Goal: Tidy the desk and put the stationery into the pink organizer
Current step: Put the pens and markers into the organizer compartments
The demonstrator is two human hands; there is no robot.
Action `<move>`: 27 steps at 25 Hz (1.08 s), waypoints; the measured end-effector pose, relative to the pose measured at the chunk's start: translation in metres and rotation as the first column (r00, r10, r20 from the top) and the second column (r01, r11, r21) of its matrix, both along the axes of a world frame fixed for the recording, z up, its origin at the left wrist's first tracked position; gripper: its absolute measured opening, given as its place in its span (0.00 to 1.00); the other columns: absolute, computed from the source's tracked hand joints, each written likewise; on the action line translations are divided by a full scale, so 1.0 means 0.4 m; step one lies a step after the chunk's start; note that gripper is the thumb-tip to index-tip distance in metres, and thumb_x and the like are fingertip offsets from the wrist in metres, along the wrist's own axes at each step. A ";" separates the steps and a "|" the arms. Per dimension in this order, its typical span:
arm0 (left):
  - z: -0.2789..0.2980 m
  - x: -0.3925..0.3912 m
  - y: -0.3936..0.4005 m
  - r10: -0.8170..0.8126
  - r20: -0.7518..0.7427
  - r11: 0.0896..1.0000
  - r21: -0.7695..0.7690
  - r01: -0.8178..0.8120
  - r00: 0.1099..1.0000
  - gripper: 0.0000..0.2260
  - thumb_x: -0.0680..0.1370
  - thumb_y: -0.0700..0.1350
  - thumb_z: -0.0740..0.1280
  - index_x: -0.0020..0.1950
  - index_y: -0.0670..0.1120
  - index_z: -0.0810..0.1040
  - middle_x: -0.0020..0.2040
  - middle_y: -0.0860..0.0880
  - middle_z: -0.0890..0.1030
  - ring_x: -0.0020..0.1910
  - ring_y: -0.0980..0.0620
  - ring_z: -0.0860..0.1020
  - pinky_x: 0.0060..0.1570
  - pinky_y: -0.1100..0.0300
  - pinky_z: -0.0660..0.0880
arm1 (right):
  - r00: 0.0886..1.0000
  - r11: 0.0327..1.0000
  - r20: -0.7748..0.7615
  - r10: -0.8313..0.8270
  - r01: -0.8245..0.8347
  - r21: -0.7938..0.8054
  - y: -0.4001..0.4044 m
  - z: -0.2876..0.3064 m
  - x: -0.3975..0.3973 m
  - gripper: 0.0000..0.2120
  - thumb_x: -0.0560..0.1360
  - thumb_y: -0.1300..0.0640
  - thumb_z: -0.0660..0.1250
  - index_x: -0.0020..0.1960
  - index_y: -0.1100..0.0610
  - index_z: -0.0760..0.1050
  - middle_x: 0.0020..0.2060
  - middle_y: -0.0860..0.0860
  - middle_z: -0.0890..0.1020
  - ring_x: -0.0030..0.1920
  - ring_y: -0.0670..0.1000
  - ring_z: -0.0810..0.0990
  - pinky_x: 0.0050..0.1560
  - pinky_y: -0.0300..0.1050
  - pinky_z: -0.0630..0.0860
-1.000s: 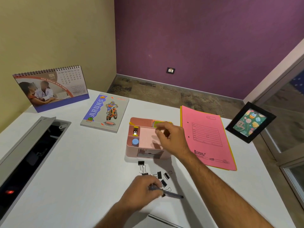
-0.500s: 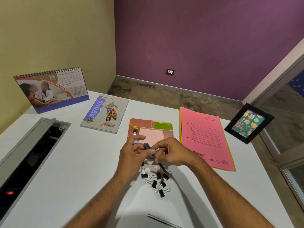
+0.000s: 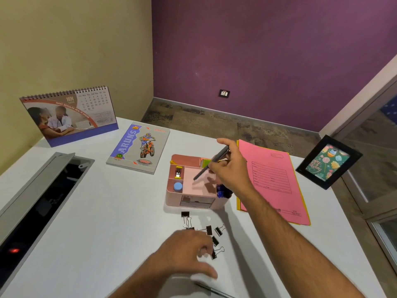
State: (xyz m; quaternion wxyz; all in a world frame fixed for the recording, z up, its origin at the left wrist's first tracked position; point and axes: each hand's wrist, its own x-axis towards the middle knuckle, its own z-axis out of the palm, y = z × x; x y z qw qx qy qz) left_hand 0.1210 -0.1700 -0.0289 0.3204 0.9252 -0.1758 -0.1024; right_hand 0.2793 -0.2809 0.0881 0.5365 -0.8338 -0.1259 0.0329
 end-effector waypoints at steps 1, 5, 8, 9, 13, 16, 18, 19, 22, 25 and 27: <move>-0.016 -0.008 -0.009 -0.107 -0.008 0.990 0.086 0.108 0.994 0.27 0.62 0.73 0.68 0.51 0.57 0.72 0.43 0.59 0.77 0.41 0.61 0.73 0.39 0.61 0.66 | 0.996 0.999 0.080 -0.037 0.039 -0.027 0.014 -0.005 0.008 0.24 0.73 0.66 0.71 0.64 0.49 0.70 0.44 0.53 0.81 0.37 0.48 0.85 0.43 0.52 0.84; -0.073 -0.048 -0.036 -0.295 -0.031 0.939 0.178 0.295 0.955 0.16 0.68 0.56 0.69 0.53 0.54 0.73 0.49 0.52 0.77 0.52 0.50 0.75 0.43 0.57 0.67 | 0.977 0.984 0.210 -0.031 0.067 -0.167 0.061 -0.032 0.032 0.16 0.79 0.63 0.64 0.66 0.54 0.70 0.49 0.54 0.82 0.48 0.53 0.83 0.48 0.43 0.81; -0.090 -0.075 -0.044 -0.237 -0.027 0.955 0.177 0.238 0.971 0.12 0.69 0.53 0.63 0.50 0.51 0.76 0.47 0.50 0.75 0.50 0.48 0.75 0.43 0.56 0.68 | 0.972 0.923 0.218 0.089 0.002 -0.385 0.078 -0.064 0.040 0.17 0.80 0.62 0.62 0.68 0.53 0.68 0.50 0.54 0.83 0.49 0.54 0.82 0.47 0.43 0.79; -0.091 -0.079 -0.047 -0.222 -0.035 0.957 0.182 0.224 0.974 0.11 0.70 0.53 0.63 0.49 0.51 0.77 0.47 0.50 0.75 0.50 0.48 0.75 0.43 0.56 0.68 | 0.971 0.898 0.206 0.122 -0.019 -0.439 0.079 -0.073 0.040 0.18 0.80 0.62 0.62 0.69 0.53 0.67 0.51 0.54 0.83 0.49 0.55 0.82 0.48 0.46 0.80; -0.069 -0.071 -0.029 -0.226 -0.006 0.936 0.276 0.219 0.974 0.09 0.76 0.51 0.65 0.51 0.48 0.78 0.51 0.49 0.77 0.54 0.46 0.75 0.44 0.53 0.71 | 0.980 0.868 0.131 0.147 -0.064 -0.492 0.075 -0.102 0.037 0.21 0.80 0.63 0.62 0.71 0.52 0.66 0.56 0.55 0.83 0.53 0.55 0.82 0.51 0.48 0.80; -0.057 -0.079 0.000 -0.282 0.132 0.901 0.377 0.215 0.950 0.10 0.67 0.57 0.72 0.40 0.51 0.80 0.40 0.55 0.79 0.40 0.55 0.80 0.33 0.61 0.76 | 0.987 0.869 0.095 0.130 -0.067 -0.490 0.065 -0.112 0.041 0.20 0.81 0.62 0.60 0.72 0.53 0.66 0.58 0.55 0.82 0.57 0.56 0.80 0.55 0.49 0.79; -0.052 -0.083 0.011 -0.315 0.188 0.873 0.442 0.206 0.930 0.12 0.61 0.60 0.73 0.34 0.54 0.78 0.33 0.59 0.77 0.32 0.62 0.77 0.27 0.67 0.73 | 0.989 0.871 0.088 0.122 -0.064 -0.487 0.062 -0.115 0.043 0.20 0.81 0.62 0.60 0.72 0.53 0.66 0.58 0.55 0.82 0.58 0.57 0.80 0.56 0.50 0.79; -0.053 -0.084 0.017 -0.299 0.222 0.887 0.424 0.184 0.928 0.11 0.61 0.59 0.74 0.34 0.54 0.78 0.33 0.60 0.77 0.32 0.63 0.76 0.28 0.68 0.72 | 0.989 0.880 0.099 0.107 -0.047 -0.473 0.061 -0.115 0.043 0.20 0.81 0.62 0.60 0.71 0.53 0.67 0.58 0.55 0.82 0.58 0.56 0.80 0.56 0.48 0.77; -0.053 -0.082 0.048 -0.038 0.209 0.995 0.098 0.018 0.977 0.07 0.70 0.51 0.73 0.40 0.52 0.77 0.40 0.57 0.77 0.39 0.59 0.75 0.39 0.65 0.73 | 0.989 0.939 0.150 -0.010 0.061 -0.338 0.051 -0.103 0.040 0.16 0.81 0.59 0.60 0.68 0.53 0.72 0.59 0.53 0.81 0.60 0.52 0.77 0.55 0.41 0.73; -0.051 -0.072 0.069 0.301 0.004 0.926 -0.240 -0.291 0.954 0.05 0.79 0.46 0.64 0.45 0.55 0.73 0.44 0.58 0.75 0.44 0.59 0.74 0.47 0.63 0.71 | 0.994 0.993 0.096 -0.056 0.065 -0.099 0.027 -0.080 0.049 0.10 0.80 0.59 0.64 0.59 0.55 0.79 0.53 0.51 0.84 0.52 0.45 0.81 0.54 0.43 0.79; -0.041 -0.056 0.072 0.489 -0.090 0.789 -0.379 -0.484 0.867 0.11 0.80 0.41 0.63 0.43 0.58 0.73 0.42 0.59 0.76 0.41 0.59 0.75 0.42 0.67 0.70 | 0.999 0.999 -0.044 -0.014 0.016 0.049 0.005 -0.062 0.055 0.07 0.79 0.59 0.65 0.53 0.57 0.82 0.46 0.51 0.86 0.45 0.44 0.82 0.44 0.42 0.80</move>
